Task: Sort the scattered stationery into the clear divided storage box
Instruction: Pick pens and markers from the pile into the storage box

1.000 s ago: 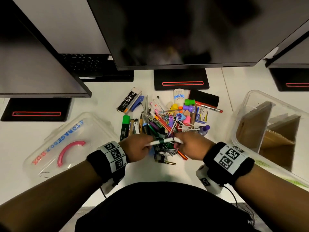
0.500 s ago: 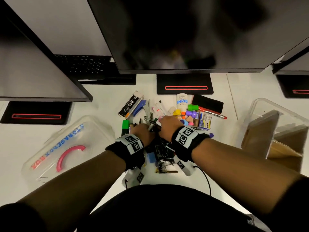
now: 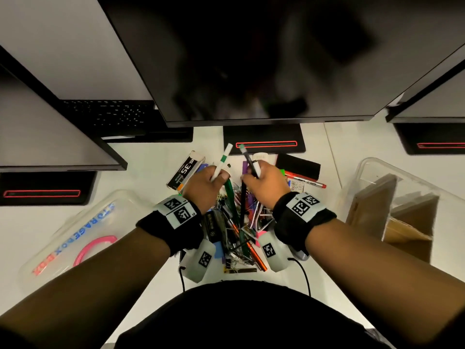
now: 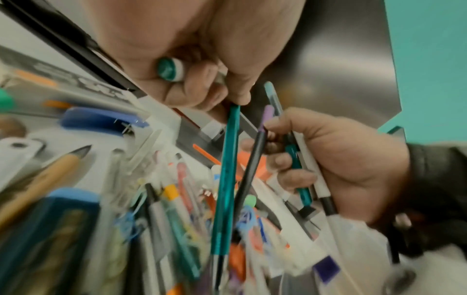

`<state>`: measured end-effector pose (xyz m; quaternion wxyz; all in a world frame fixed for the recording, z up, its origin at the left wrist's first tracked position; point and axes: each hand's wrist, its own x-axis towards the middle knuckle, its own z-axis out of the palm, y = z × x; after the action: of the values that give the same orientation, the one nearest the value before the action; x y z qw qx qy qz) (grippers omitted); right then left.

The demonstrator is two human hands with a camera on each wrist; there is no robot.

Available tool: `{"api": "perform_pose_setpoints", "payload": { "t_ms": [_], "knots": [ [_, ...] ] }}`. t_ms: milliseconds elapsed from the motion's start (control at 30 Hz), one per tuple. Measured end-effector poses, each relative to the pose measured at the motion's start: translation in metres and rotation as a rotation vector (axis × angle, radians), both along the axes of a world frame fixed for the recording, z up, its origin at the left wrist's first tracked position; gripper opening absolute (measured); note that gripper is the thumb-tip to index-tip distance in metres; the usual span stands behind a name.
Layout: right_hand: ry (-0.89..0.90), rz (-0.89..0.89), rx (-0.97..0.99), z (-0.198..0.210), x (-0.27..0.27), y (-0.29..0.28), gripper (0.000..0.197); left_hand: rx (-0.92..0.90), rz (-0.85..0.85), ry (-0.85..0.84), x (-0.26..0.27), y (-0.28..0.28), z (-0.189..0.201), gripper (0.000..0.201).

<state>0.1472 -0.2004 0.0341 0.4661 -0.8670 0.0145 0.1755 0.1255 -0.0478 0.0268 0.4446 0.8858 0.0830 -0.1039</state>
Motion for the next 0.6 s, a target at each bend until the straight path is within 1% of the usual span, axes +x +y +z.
{"api": "perform_pose_setpoints", "payload": {
  "t_ms": [100,200,233,300,467,600],
  "knots": [
    [0.000,-0.171,0.171,0.005,0.004,-0.007,0.011,-0.171,0.127,-0.055,0.009,-0.002,0.015,0.019],
    [0.000,-0.236,0.224,0.012,0.004,-0.010,0.006,-0.404,0.244,-0.016,0.017,-0.008,0.019,0.023],
    [0.000,-0.238,0.230,0.013,0.004,-0.010,0.003,-0.490,0.290,0.022,0.018,-0.011,0.019,0.025],
    [0.011,-0.217,0.216,0.015,0.004,-0.009,0.007,-0.642,0.369,0.109,0.016,-0.018,0.018,0.026],
    [0.095,-0.122,0.104,0.005,0.003,0.000,0.026,-0.808,0.419,0.257,0.011,-0.031,0.020,0.028],
    [0.130,-0.049,0.054,0.005,-0.001,0.005,0.031,-0.887,0.475,0.334,0.014,-0.035,0.021,0.024]
  ]
}}
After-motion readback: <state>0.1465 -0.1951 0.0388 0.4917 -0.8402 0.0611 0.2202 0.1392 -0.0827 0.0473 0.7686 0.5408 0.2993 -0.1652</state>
